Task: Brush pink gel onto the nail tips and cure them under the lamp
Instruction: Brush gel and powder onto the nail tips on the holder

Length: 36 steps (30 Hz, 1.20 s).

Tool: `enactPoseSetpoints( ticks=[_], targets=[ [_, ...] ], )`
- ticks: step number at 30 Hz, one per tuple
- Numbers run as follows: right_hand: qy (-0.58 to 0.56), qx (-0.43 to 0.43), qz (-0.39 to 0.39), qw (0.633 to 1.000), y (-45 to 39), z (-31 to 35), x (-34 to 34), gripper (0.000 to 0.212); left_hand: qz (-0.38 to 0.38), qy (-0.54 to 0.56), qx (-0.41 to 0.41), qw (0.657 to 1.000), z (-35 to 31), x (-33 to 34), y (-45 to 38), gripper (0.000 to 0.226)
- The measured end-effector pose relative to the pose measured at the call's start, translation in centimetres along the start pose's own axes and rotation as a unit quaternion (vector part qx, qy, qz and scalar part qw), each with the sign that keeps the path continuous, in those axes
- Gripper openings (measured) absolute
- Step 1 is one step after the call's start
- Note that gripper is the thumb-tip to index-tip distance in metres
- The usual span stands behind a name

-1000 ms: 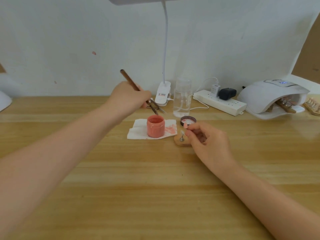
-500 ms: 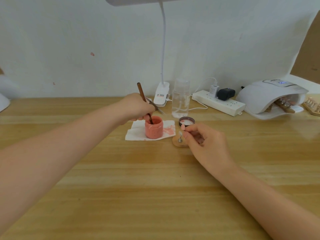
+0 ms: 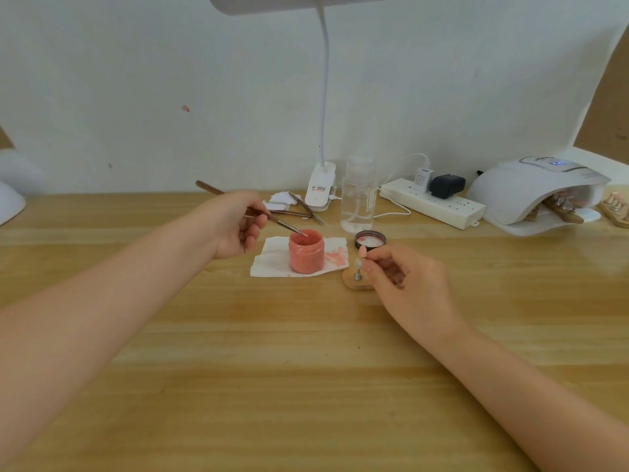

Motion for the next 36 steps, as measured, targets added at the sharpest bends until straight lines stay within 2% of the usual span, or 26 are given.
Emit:
enactPoseSetpoints(
  ticks=[7,21,24,36],
  targets=[
    [-0.002,-0.002,-0.005,1.0,0.0,-0.1,0.0,0.008,0.021,0.06,-0.041,0.997,1.8,-0.9,0.0,0.013],
    [-0.025,-0.018,-0.011,0.999,0.2,0.5,-0.4,0.009,0.018,0.144,-0.041,0.989,2.3,-2.1,0.0,0.012],
    [-0.032,-0.024,-0.02,0.999,0.3,0.7,-0.8,0.013,0.025,0.143,-0.043,0.988,2.4,-1.1,0.3,0.015],
    [0.01,-0.014,-0.005,1.0,0.3,0.6,-0.4,0.004,-0.01,0.155,-0.053,0.986,3.7,-2.0,0.9,0.016]
  ],
)
Point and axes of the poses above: each hand's wrist, its own y-axis away from the middle knuckle, its own x-axis out of the palm, z = x × y, the point moved 8 cm from there along -y, towards the middle knuckle, and after that the axes turned 4 degrees about x, right-handed, at the moved point
